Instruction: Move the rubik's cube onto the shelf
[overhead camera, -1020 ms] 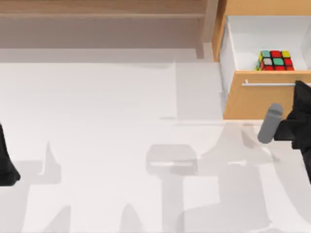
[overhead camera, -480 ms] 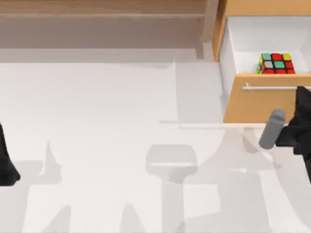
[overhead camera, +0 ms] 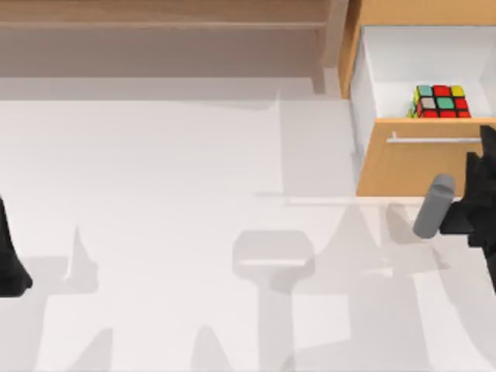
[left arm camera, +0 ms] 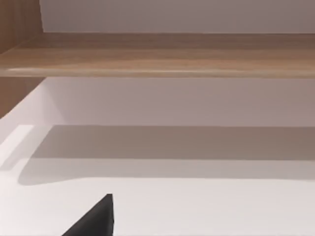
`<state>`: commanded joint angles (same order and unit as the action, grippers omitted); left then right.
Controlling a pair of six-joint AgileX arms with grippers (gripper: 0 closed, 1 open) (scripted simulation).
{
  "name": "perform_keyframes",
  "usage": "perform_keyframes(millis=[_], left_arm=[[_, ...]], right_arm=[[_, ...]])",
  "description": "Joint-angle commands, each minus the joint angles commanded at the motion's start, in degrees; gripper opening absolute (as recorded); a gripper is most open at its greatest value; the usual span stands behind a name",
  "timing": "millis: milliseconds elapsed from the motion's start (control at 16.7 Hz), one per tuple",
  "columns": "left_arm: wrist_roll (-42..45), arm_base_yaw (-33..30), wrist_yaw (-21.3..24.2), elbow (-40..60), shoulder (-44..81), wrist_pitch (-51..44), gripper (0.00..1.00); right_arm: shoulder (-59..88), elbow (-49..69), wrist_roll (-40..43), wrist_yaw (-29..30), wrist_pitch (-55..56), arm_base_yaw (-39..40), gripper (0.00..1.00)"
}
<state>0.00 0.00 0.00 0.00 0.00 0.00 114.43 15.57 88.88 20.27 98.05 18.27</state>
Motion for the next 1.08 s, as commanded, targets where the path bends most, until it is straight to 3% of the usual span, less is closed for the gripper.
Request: perform_keyframes(millis=[120, 180, 1080], left_arm=[[0.0, 0.0, 0.0, 0.0, 0.0, 0.0, 1.0], [0.0, 0.0, 0.0, 0.0, 0.0, 0.0, 1.0], [0.0, 0.0, 0.0, 0.0, 0.0, 0.0, 1.0]], right_arm=[[0.0, 0.0, 0.0, 0.0, 0.0, 0.0, 0.98], [0.0, 0.0, 0.0, 0.0, 0.0, 0.0, 1.0], [-0.5, -4.2, 0.0, 1.8, 3.7, 1.8, 1.0]])
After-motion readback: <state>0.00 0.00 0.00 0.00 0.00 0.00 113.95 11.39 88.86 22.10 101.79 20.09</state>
